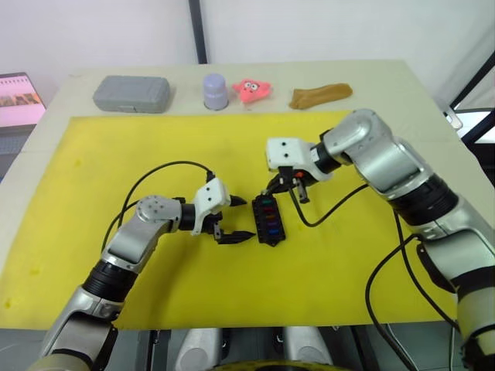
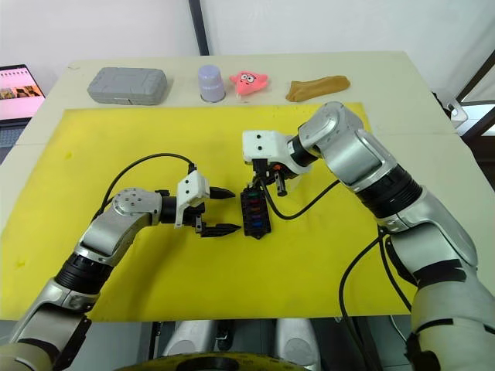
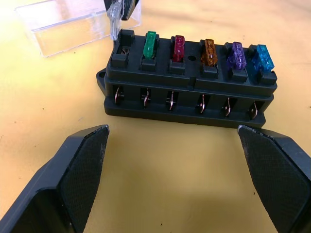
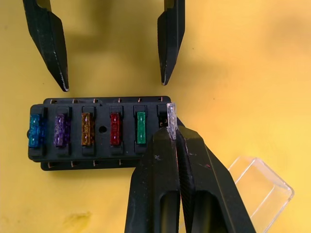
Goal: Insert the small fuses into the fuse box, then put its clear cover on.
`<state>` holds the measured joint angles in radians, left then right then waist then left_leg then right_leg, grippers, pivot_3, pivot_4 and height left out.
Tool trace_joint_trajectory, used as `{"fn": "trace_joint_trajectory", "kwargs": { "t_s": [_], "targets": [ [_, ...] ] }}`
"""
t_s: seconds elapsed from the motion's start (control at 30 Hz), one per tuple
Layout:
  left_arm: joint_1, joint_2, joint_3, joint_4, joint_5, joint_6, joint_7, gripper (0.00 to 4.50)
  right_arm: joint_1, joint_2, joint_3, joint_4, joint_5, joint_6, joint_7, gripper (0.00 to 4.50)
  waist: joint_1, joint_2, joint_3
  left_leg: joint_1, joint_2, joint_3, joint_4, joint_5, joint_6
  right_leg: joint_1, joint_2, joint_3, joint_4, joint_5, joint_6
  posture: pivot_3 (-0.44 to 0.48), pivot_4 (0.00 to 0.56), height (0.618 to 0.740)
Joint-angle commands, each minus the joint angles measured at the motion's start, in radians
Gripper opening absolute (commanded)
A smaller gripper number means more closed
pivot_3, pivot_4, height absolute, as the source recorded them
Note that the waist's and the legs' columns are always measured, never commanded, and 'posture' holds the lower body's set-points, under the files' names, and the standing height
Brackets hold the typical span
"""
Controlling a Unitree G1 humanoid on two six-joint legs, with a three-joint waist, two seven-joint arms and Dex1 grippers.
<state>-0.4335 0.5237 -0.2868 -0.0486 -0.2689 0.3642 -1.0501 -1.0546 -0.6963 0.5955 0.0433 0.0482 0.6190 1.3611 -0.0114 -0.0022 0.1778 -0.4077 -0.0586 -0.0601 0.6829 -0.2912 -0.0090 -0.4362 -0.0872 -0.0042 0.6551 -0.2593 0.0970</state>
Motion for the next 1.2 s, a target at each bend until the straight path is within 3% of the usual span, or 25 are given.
{"fn": "trace_joint_trajectory", "kwargs": {
  "t_s": [0.03,1.2],
  "targets": [
    [-0.010,-0.002,0.018,-0.025,-0.001,-0.015,-0.001,4.45,-0.001,0.003,-0.015,-0.009,-0.024,-0.018,0.010,0.00,0.000,0.000,0.000,0.000,0.000,0.000,0.000,0.000,0.000,0.000,0.000,0.000,0.000,0.000,0.000,0.000,0.150,0.731],
    [-0.009,-0.012,0.014,-0.034,0.006,-0.019,0.001,4.45,0.026,0.040,0.010,0.017,-0.146,-0.069,0.030,0.00,0.000,0.000,0.000,0.000,0.000,0.000,0.000,0.000,0.000,0.000,0.000,0.000,0.001,0.000,0.000,0.000,0.150,0.731]
  ]
}}
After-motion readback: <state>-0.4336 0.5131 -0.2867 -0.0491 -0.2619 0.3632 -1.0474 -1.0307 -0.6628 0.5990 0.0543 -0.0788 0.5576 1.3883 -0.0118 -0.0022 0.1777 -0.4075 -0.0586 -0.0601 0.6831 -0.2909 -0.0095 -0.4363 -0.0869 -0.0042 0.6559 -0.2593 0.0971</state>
